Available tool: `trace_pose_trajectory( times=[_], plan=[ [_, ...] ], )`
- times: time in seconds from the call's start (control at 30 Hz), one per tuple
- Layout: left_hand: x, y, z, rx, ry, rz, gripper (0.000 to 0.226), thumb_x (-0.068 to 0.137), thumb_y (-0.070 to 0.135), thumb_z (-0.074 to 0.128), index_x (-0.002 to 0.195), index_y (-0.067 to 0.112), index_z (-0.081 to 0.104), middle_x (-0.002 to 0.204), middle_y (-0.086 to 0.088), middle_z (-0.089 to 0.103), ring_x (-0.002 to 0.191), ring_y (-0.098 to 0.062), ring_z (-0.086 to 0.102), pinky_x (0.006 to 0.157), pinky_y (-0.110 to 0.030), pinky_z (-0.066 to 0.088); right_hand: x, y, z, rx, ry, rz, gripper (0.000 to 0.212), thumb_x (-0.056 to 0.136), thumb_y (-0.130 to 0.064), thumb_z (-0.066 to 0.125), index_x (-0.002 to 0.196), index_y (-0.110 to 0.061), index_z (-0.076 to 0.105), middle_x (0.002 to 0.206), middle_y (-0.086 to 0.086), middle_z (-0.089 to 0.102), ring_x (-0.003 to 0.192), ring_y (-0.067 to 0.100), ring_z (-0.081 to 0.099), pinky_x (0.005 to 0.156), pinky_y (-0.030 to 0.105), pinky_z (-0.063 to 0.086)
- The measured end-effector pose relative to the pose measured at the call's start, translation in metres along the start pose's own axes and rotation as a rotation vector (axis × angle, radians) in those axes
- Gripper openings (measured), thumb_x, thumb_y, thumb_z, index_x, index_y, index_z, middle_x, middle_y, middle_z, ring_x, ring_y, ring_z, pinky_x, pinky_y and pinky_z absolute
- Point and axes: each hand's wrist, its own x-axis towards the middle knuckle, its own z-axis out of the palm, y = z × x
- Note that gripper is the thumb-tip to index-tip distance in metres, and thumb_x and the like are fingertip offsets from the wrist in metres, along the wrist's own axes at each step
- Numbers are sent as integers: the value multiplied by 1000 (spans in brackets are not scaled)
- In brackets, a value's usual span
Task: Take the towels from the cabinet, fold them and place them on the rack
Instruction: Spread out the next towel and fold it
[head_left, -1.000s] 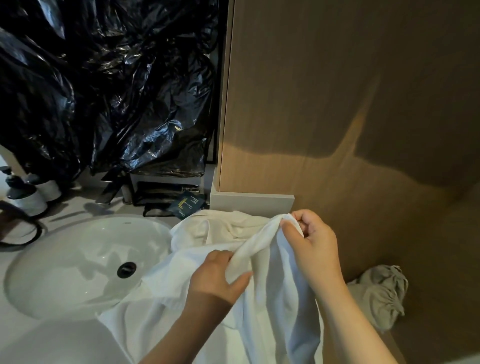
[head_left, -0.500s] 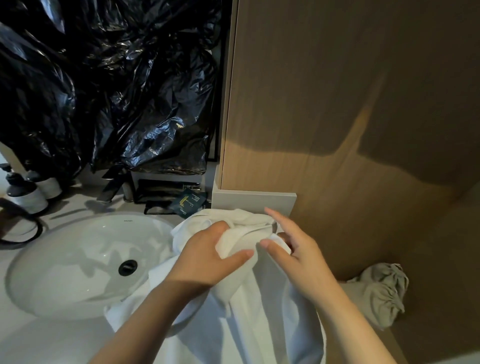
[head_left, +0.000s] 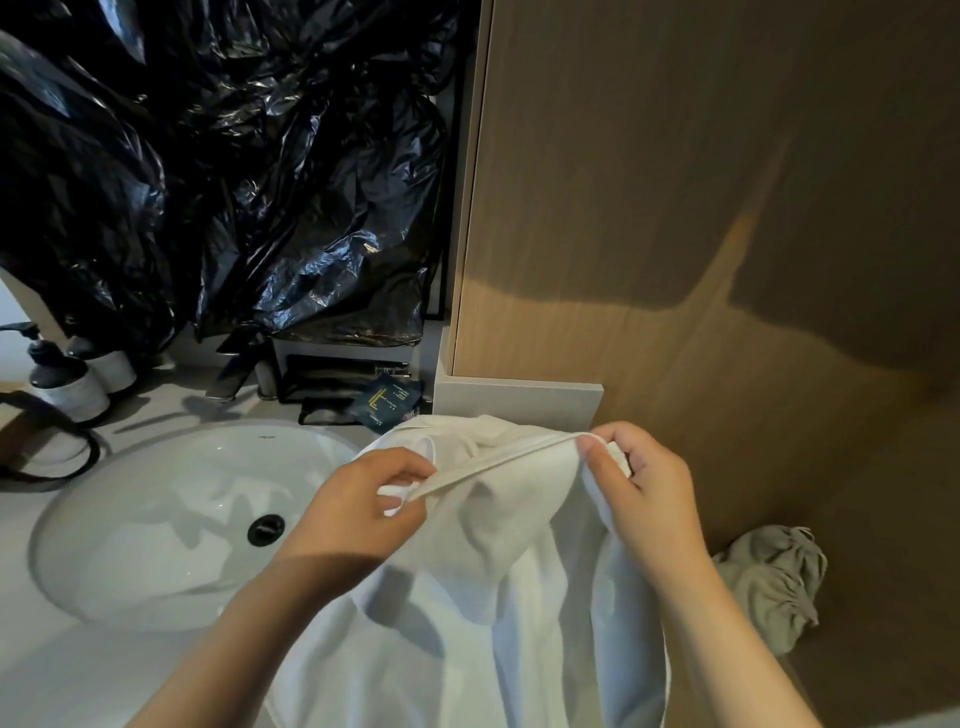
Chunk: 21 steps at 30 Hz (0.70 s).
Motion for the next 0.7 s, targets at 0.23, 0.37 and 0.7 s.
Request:
trace_pose_trajectory(
  times=[0.23, 0.37, 0.7],
  plan=[
    [0, -7, -4, 149, 73, -149, 30, 81, 33, 73, 60, 15, 64, 60, -4, 59, 57, -10, 52, 54, -19, 38, 3, 8, -4, -64, 115, 121, 19, 97, -20, 57, 79, -25, 62, 73, -10, 63, 72, -1, 57, 57, 6, 39],
    [3, -1, -1, 20, 109, -207, 36, 76, 34, 78, 60, 7, 61, 54, 1, 46, 51, -10, 41, 54, -26, 35, 0, 9, -6, -37, 130, 181, 5, 96, -23, 61, 99, -25, 62, 80, -13, 63, 69, -7, 57, 56, 5, 40],
    [8, 20, -3, -668, 46, -425, 12, 80, 8, 73, 87, 17, 77, 86, -7, 76, 72, -18, 70, 66, -27, 54, -12, 3, -12, 189, 11, 283, 21, 99, -14, 54, 108, -29, 65, 50, -2, 49, 43, 11, 49, 44, 18, 42]
  ],
)
